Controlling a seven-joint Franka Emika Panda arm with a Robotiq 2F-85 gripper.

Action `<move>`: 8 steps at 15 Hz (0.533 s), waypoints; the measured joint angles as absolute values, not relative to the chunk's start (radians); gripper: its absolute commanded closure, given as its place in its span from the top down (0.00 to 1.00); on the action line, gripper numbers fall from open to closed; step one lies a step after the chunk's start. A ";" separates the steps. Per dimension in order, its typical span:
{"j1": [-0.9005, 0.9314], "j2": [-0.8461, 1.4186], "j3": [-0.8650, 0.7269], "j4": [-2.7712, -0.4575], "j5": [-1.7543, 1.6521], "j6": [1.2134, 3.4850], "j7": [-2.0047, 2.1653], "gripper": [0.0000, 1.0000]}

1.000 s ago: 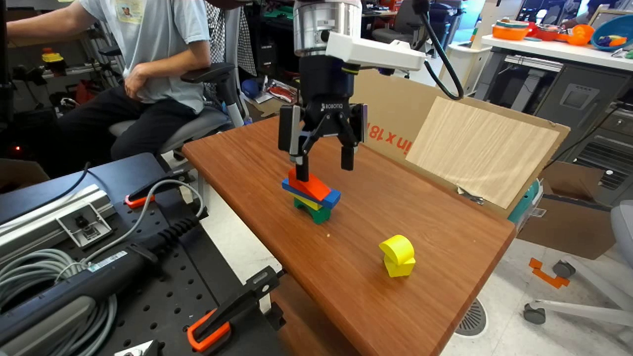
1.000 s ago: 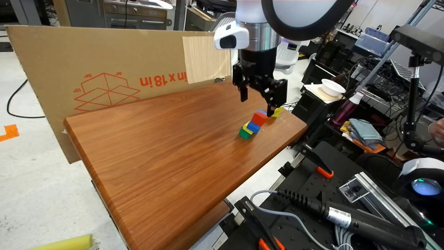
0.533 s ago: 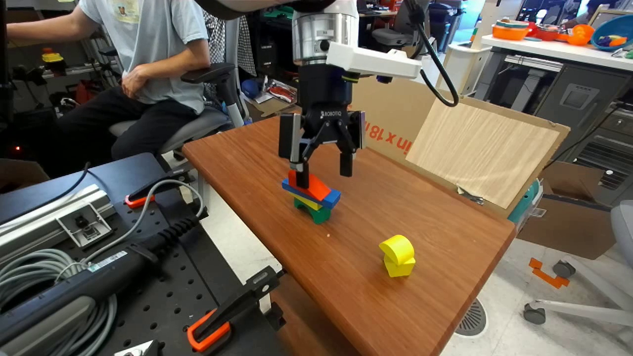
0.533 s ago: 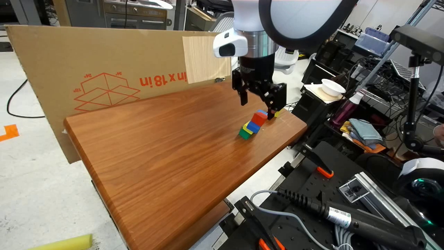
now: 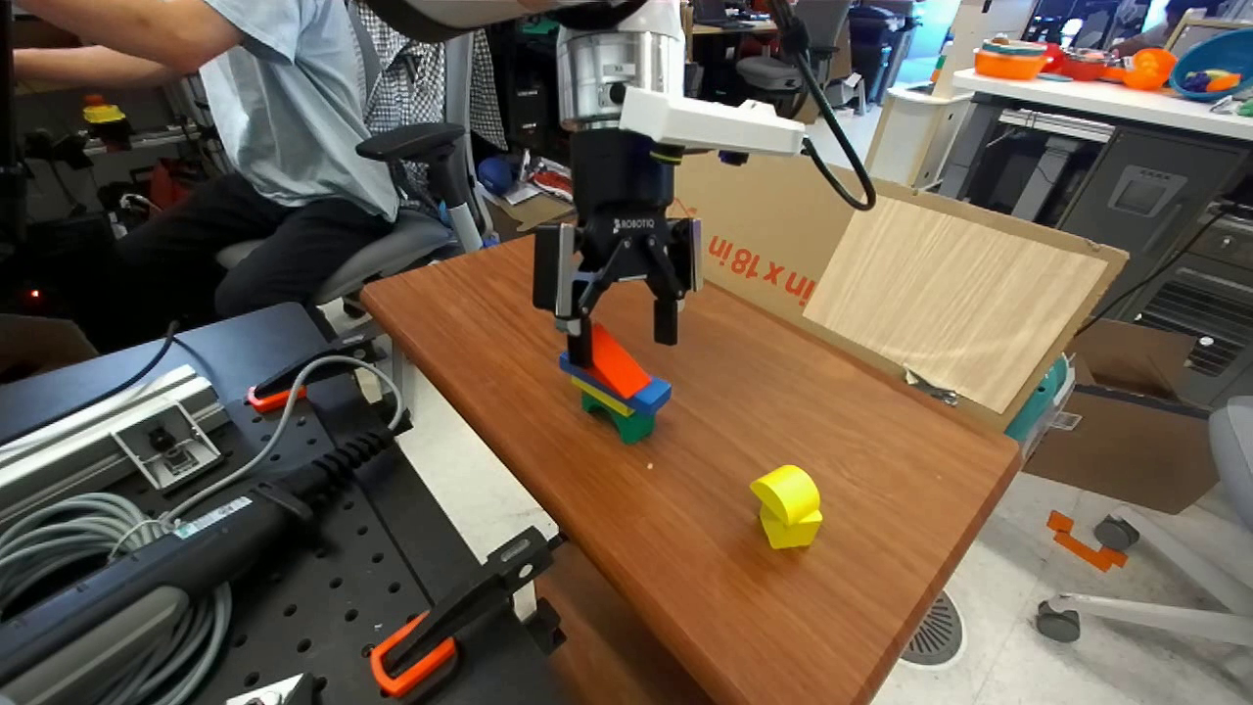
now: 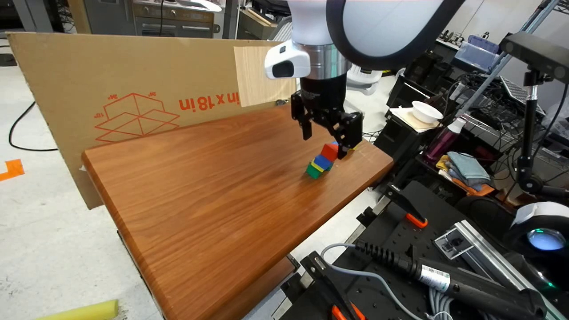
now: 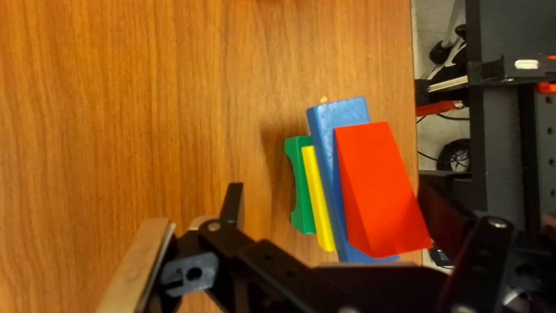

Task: Take the orange block and put it on the table

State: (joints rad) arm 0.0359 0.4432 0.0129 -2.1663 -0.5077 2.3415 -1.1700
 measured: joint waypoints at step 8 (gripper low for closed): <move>0.017 0.407 0.026 -2.238 -0.460 2.395 -1.138 1.00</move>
State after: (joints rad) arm 0.0173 0.4066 0.0260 -2.2381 -0.4602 2.3945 -1.1379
